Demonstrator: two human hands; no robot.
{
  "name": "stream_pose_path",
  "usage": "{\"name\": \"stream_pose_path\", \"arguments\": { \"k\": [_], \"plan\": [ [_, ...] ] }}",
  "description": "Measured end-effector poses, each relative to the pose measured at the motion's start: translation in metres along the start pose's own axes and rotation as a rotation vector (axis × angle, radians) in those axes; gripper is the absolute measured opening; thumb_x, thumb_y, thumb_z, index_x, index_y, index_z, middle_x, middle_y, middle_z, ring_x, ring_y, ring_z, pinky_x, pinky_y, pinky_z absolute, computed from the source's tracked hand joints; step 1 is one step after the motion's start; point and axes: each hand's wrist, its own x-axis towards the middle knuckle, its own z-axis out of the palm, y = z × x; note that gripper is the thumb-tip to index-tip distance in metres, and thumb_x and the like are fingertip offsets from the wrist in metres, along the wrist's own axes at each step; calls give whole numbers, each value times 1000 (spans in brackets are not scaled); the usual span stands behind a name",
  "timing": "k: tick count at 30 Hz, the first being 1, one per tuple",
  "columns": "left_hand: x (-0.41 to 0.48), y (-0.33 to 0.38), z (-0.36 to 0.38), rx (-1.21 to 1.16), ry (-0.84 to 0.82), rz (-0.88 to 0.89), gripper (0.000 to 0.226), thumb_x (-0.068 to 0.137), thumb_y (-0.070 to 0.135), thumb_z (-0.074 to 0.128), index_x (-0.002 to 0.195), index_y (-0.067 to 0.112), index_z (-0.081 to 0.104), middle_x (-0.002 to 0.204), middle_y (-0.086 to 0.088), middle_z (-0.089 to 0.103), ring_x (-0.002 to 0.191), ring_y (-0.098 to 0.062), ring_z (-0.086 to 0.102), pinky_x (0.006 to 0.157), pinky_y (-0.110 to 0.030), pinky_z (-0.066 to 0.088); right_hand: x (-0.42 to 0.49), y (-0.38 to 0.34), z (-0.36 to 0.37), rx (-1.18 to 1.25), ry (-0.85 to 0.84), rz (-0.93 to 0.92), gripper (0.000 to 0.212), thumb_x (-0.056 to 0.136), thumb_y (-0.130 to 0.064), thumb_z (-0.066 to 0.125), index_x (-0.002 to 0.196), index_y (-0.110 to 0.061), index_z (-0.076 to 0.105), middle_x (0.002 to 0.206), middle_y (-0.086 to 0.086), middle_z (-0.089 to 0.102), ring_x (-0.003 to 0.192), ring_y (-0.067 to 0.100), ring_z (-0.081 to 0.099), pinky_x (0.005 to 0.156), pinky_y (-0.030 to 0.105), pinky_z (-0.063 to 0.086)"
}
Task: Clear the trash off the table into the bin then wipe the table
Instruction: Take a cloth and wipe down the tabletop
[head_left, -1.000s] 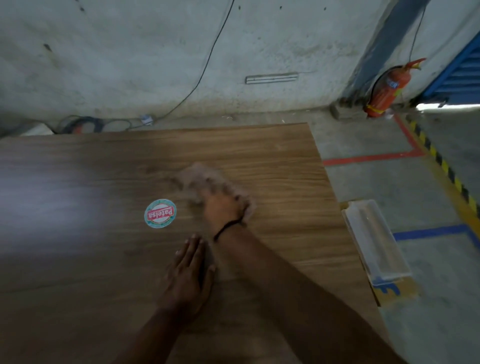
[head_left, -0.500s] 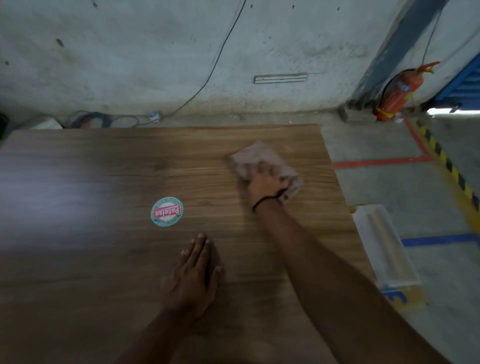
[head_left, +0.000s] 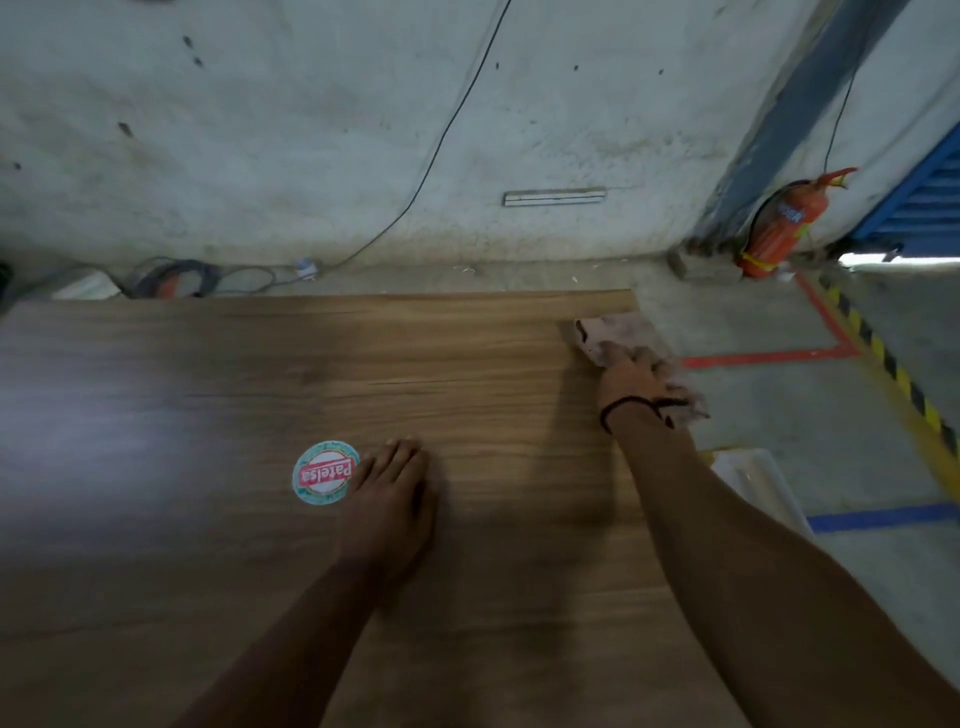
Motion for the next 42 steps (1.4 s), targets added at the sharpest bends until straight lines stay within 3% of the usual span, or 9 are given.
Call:
{"name": "stream_pose_path", "arguments": {
  "k": [8, 13, 21, 27, 30, 33, 35, 38, 42],
  "plan": [
    [-3, -2, 3, 28, 33, 18, 54, 92, 42, 32, 131, 14, 56, 144, -5, 49, 137, -22, 41, 113, -38, 26, -96, -98, 45, -45, -131, -502, 44, 99, -31, 27, 139, -47, 31, 155, 0, 25, 144, 31, 15, 110, 60, 15],
    [-4, -4, 5, 8, 21, 13, 53, 93, 43, 33, 133, 17, 54, 146, -1, 46, 139, -17, 36, 115, -33, 22, -12, -74, -3, 254, 112, -213, 53, 93, -17, 35, 137, -45, 39, 141, 6, 48, 127, 34, 47, 100, 59, 39],
    [-2, -6, 7, 18, 29, 9, 49, 92, 39, 39, 134, 18, 54, 145, -1, 47, 136, -19, 41, 113, -35, 24, 80, -49, 7, -36, -18, -76, 46, 96, -33, 24, 139, -47, 29, 155, 12, 19, 141, 45, 11, 107, 71, 13],
    [-2, -9, 10, 51, 18, 11, 49, 91, 39, 41, 136, 20, 52, 146, 0, 44, 138, -17, 38, 114, -35, 23, -40, -163, 60, -57, -116, -499, 47, 95, -45, 27, 142, -42, 27, 155, 6, 21, 143, 36, 13, 108, 66, 6],
    [-3, -8, 9, 59, 17, 12, 50, 91, 40, 40, 134, 20, 54, 145, 0, 46, 138, -18, 39, 114, -35, 24, -84, -178, 52, 33, -228, -753, 47, 92, -29, 38, 136, -44, 40, 149, 2, 37, 138, 29, 30, 109, 58, 21],
    [-3, -6, 7, 42, 39, 18, 48, 91, 40, 40, 133, 19, 55, 144, 0, 46, 137, -19, 41, 113, -34, 23, -42, -160, 17, 201, -28, -557, 45, 95, -20, 35, 137, -34, 45, 140, 6, 49, 127, 32, 47, 104, 55, 36],
    [-3, -7, 8, 27, 42, 12, 48, 92, 40, 40, 133, 20, 54, 146, 1, 45, 137, -18, 40, 114, -34, 22, 14, -126, -3, 127, 131, -338, 46, 97, -22, 30, 141, -37, 38, 143, 12, 42, 131, 37, 39, 105, 62, 31],
    [-2, -7, 9, 28, 41, 7, 47, 93, 40, 41, 135, 22, 53, 147, 3, 44, 138, -16, 38, 114, -34, 22, 77, -70, -8, 61, 70, -48, 46, 97, -30, 28, 142, -41, 33, 152, 17, 27, 139, 44, 19, 107, 69, 16],
    [-2, -5, 9, 1, 65, 6, 47, 93, 39, 42, 135, 22, 53, 146, 3, 45, 138, -14, 38, 114, -34, 23, 52, -99, 25, -76, 6, -137, 43, 98, -36, 25, 141, -41, 28, 155, 16, 17, 142, 46, 9, 107, 71, 7]
  ]
}}
